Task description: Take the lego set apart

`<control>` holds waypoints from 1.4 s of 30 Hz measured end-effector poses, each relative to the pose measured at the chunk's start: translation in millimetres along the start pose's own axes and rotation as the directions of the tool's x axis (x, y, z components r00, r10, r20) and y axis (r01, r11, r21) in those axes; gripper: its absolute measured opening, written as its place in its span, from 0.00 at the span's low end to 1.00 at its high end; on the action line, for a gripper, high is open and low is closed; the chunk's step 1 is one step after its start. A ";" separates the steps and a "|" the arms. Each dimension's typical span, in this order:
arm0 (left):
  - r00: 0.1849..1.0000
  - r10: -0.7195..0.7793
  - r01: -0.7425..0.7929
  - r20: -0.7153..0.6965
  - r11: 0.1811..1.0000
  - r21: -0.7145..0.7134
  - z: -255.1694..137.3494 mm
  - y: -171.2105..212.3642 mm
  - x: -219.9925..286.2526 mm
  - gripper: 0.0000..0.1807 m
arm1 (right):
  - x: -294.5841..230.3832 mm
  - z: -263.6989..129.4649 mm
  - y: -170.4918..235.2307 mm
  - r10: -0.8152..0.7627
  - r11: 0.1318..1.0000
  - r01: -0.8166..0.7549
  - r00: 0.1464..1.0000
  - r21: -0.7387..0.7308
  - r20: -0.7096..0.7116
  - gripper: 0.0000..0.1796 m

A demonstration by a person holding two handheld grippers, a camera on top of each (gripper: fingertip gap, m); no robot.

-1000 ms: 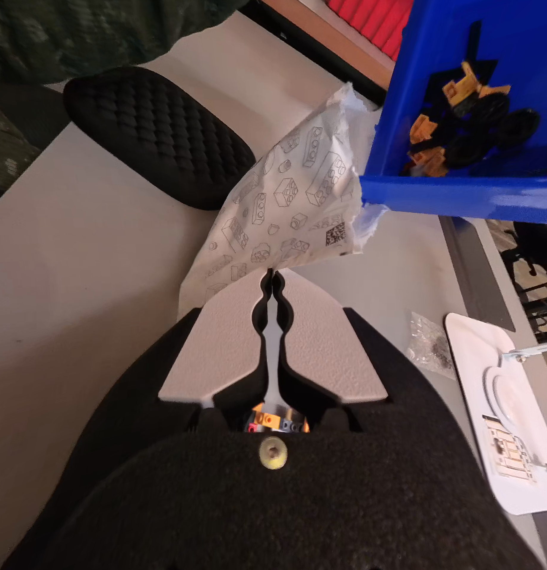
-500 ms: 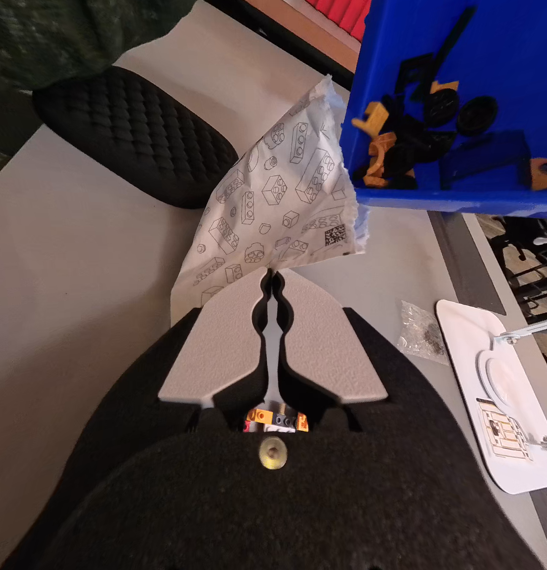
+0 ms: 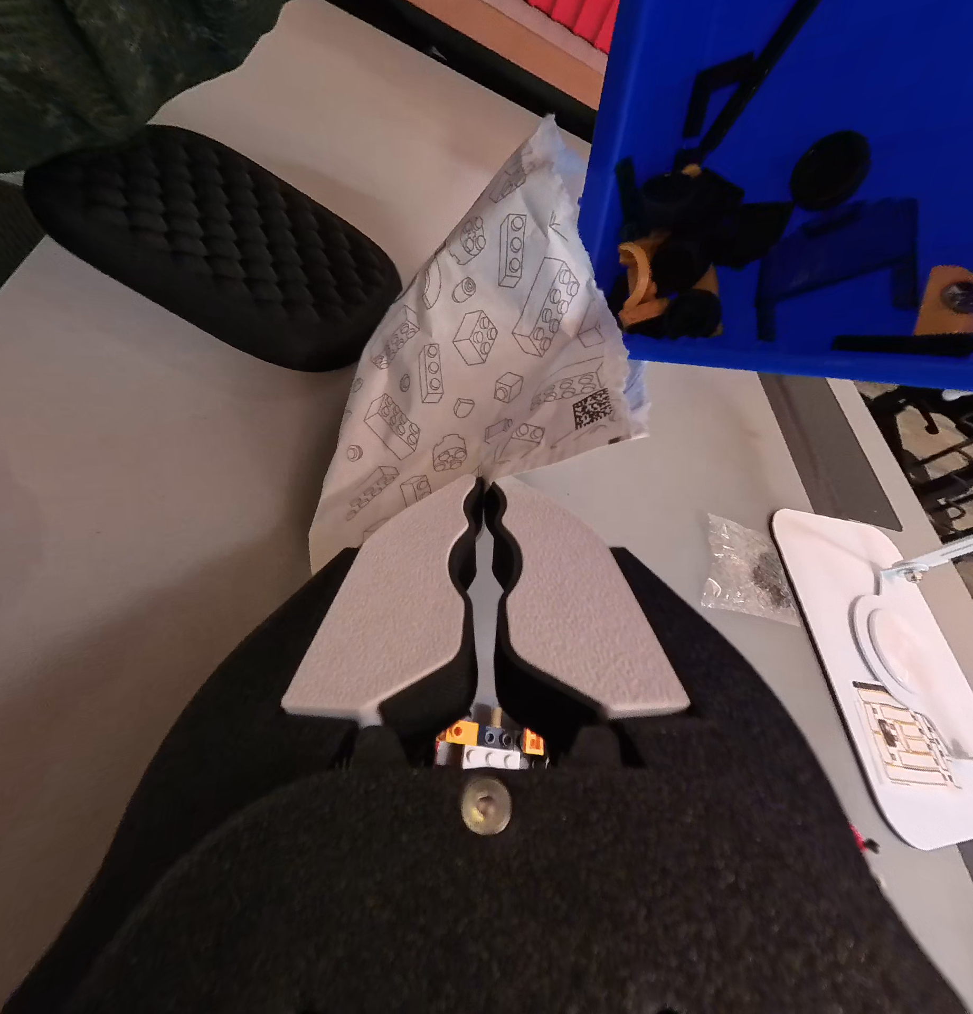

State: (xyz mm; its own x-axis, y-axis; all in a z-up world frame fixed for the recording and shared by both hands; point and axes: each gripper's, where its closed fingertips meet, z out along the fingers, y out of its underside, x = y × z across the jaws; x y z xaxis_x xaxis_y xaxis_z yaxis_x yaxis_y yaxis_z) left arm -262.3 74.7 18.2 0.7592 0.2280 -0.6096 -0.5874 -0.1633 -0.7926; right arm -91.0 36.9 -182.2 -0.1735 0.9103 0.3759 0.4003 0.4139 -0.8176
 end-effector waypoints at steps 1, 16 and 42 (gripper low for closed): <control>1.000 0.003 -0.003 0.001 1.000 0.002 0.3 -0.7 -0.2 0.04 | 0.7 0.3 0.5 0.007 1.000 -0.007 1.000 -0.002 -0.001 0.00; 0.987 0.163 -0.163 0.002 0.986 0.025 8.3 -15.6 5.7 0.05 | 9.4 4.6 2.8 0.077 0.997 -0.077 0.997 -0.004 -0.003 0.00; 0.983 0.167 -0.175 0.075 0.976 0.126 -1.3 -26.3 0.1 0.03 | 16.0 3.8 5.3 0.043 0.999 -0.044 0.998 -0.010 -0.037 0.00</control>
State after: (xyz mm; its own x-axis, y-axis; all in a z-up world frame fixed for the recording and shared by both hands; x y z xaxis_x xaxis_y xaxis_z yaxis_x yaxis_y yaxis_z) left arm -246.4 77.8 38.9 0.6271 0.2692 -0.7309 -0.7420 -0.0790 -0.6657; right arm -95.0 53.8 -182.2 -0.1225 0.9265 0.3559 0.4161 0.3735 -0.8291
